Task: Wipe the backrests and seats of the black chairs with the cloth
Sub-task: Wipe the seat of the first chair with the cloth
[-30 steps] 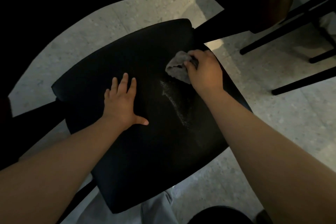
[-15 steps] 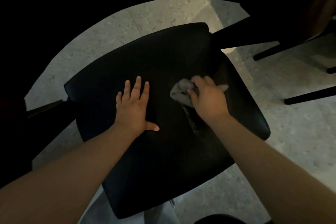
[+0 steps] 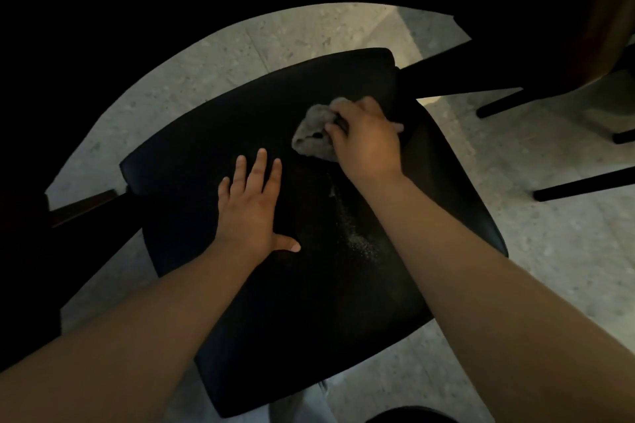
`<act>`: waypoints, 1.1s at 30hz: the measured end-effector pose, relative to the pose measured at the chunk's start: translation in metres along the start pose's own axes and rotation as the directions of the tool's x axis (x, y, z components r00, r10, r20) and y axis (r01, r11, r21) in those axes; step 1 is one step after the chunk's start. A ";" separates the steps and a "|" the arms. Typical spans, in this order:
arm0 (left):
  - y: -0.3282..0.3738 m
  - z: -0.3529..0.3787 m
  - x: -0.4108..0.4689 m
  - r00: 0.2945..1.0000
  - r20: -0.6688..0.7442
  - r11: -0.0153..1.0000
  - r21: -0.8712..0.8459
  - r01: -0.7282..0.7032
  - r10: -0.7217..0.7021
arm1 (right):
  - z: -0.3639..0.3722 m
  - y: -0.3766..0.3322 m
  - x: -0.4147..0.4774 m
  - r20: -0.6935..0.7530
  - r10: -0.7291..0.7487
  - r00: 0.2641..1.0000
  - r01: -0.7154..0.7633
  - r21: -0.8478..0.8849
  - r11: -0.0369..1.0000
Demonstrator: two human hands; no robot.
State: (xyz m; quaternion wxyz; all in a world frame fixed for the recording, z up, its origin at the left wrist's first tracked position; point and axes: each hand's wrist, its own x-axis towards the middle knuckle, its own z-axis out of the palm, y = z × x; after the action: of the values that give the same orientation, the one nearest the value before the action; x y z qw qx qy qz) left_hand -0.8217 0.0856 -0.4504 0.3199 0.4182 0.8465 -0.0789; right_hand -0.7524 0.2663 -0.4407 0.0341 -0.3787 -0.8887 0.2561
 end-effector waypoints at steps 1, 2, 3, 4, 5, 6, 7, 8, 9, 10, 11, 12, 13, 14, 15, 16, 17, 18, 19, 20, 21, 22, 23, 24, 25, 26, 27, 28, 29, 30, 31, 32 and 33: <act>-0.002 0.002 0.000 1.000 -0.012 1.000 -0.020 -0.004 0.004 | 0.010 -0.002 0.009 0.042 0.012 0.999 -0.010 -0.042 0.999; -0.004 0.004 0.000 1.000 -0.025 0.999 -0.040 -0.009 0.008 | 0.019 -0.002 0.012 0.081 0.018 0.997 -0.012 -0.067 0.998; -0.006 0.005 0.000 0.999 -0.036 0.999 -0.053 -0.012 0.010 | 0.023 0.000 0.008 0.097 0.012 0.995 -0.005 -0.070 0.998; -0.007 0.006 0.000 0.999 -0.042 0.998 -0.060 -0.015 0.012 | 0.022 0.003 -0.002 0.096 -0.001 0.995 0.007 -0.056 0.998; -0.008 0.006 0.000 0.999 -0.042 0.998 -0.065 -0.017 0.014 | 0.019 0.009 -0.017 0.097 -0.017 0.995 0.021 -0.038 0.999; -0.009 0.006 0.000 0.999 -0.040 0.997 -0.071 -0.019 0.017 | 0.013 0.016 -0.036 0.120 -0.031 0.992 0.034 -0.024 0.999; -0.009 0.005 0.000 0.999 -0.037 0.997 -0.077 -0.021 0.018 | 0.006 0.024 -0.056 0.168 -0.036 0.985 0.040 -0.017 0.999; -0.008 0.005 0.000 0.999 -0.036 0.997 -0.079 -0.022 0.019 | -0.004 0.032 -0.077 0.235 -0.028 0.972 0.032 -0.015 0.999; -0.008 0.004 0.000 0.999 -0.035 0.997 -0.077 -0.020 0.017 | -0.014 0.040 -0.097 0.310 -0.011 0.951 0.018 -0.019 1.000; -0.007 0.004 0.000 0.999 -0.035 0.997 -0.071 -0.016 0.014 | -0.024 0.046 -0.116 0.365 0.007 0.931 0.004 -0.030 1.000; -0.006 0.003 0.000 0.999 -0.036 0.998 -0.063 -0.011 0.009 | -0.032 0.051 -0.130 0.377 0.023 0.926 -0.009 -0.038 0.999; -0.006 0.003 -0.001 0.999 -0.038 0.998 -0.057 -0.008 0.006 | -0.038 0.054 -0.139 0.346 0.041 0.937 -0.027 -0.044 0.999; -0.005 0.003 -0.001 0.999 -0.037 0.999 -0.053 -0.007 0.005 | -0.042 0.054 -0.143 0.295 0.057 0.954 -0.046 -0.043 0.998; -0.005 0.003 -0.001 0.999 -0.034 0.999 -0.049 -0.008 0.007 | -0.043 0.050 -0.140 0.236 0.062 0.970 -0.055 -0.035 0.998; -0.005 0.002 -0.001 0.999 -0.031 0.999 -0.047 -0.009 0.008 | -0.041 0.044 -0.132 0.175 0.054 0.983 -0.050 -0.027 0.998; -0.005 0.002 -0.001 1.000 -0.029 0.999 -0.045 -0.010 0.008 | -0.037 0.035 -0.120 0.113 0.038 0.993 -0.036 -0.023 0.999; -0.005 0.002 -0.001 1.000 -0.026 0.999 -0.044 -0.008 0.007 | -0.031 0.026 -0.106 0.054 0.020 0.998 -0.019 -0.023 1.000; -0.005 0.001 -0.001 1.000 -0.023 0.999 -0.043 -0.006 0.005 | -0.021 0.019 -0.090 0.012 0.011 1.000 -0.011 -0.025 1.000; -0.005 0.001 -0.001 1.000 -0.022 0.999 -0.040 -0.004 0.003 | -0.011 0.014 -0.076 -0.005 0.016 1.000 -0.016 -0.031 0.999; -0.005 0.001 -0.001 1.000 -0.022 0.999 -0.036 -0.003 0.002 | -0.001 0.011 -0.064 -0.003 0.033 0.999 -0.033 -0.046 0.998; -0.004 0.001 -0.001 1.000 -0.023 0.999 -0.033 -0.001 0.000 | 0.010 0.010 -0.056 0.003 0.054 0.999 -0.054 -0.060 0.997; -0.004 0.002 -0.001 1.000 -0.026 1.000 -0.031 0.000 -0.001 | 0.019 0.009 -0.053 0.000 0.073 0.997 -0.072 -0.070 0.995; -0.004 0.002 -0.001 1.000 -0.027 1.000 -0.028 0.001 -0.001 | 0.025 0.009 -0.054 -0.012 0.090 0.996 -0.090 -0.079 0.993; -0.004 0.002 -0.001 1.000 -0.027 1.000 -0.026 0.003 -0.003 | 0.028 0.008 -0.058 -0.021 0.100 0.995 -0.101 -0.090 0.991; -0.004 0.002 -0.001 1.000 -0.026 1.000 -0.025 0.007 -0.008 | 0.030 0.007 -0.064 -0.012 0.093 0.996 -0.093 -0.108 0.990; -0.004 0.002 -0.001 1.000 -0.021 1.000 -0.026 0.012 -0.013 | 0.030 0.008 -0.073 0.015 0.073 0.997 -0.070 -0.120 0.990; -0.003 0.001 -0.001 1.000 -0.016 1.000 -0.027 0.015 -0.015 | 0.028 0.011 -0.083 0.040 0.049 0.998 -0.044 -0.116 0.992; -0.002 0.000 -0.001 1.000 -0.013 0.999 -0.027 0.016 -0.016 | 0.026 0.014 -0.094 0.065 0.038 0.997 -0.032 -0.097 0.995; -0.002 -0.001 -0.001 1.000 -0.008 0.999 -0.027 0.018 -0.019 | 0.022 0.017 -0.107 0.089 0.040 0.995 -0.033 -0.079 0.996; -0.002 -0.002 -0.001 1.000 -0.003 0.999 -0.026 0.020 -0.020 | 0.017 0.022 -0.120 0.116 0.051 0.992 -0.044 -0.070 0.997; -0.002 -0.003 -0.001 1.000 0.002 0.999 -0.025 0.021 -0.021 | 0.013 0.026 -0.134 0.146 0.070 0.987 -0.060 -0.074 0.995; -0.001 -0.003 -0.001 1.000 0.005 0.999 -0.024 0.022 -0.022 | 0.007 0.030 -0.148 0.172 0.101 0.980 -0.087 -0.089 0.992; 0.000 -0.003 -0.001 1.000 0.007 0.999 -0.023 0.023 -0.023 | 0.002 0.034 -0.160 0.183 0.144 0.973 -0.126 -0.107 0.986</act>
State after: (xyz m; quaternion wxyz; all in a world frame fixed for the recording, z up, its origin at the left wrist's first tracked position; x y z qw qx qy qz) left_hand -0.8227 0.0857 -0.4472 0.3266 0.4047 0.8509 -0.0741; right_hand -0.6168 0.1752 -0.4372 -0.0863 -0.4132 -0.8713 0.2504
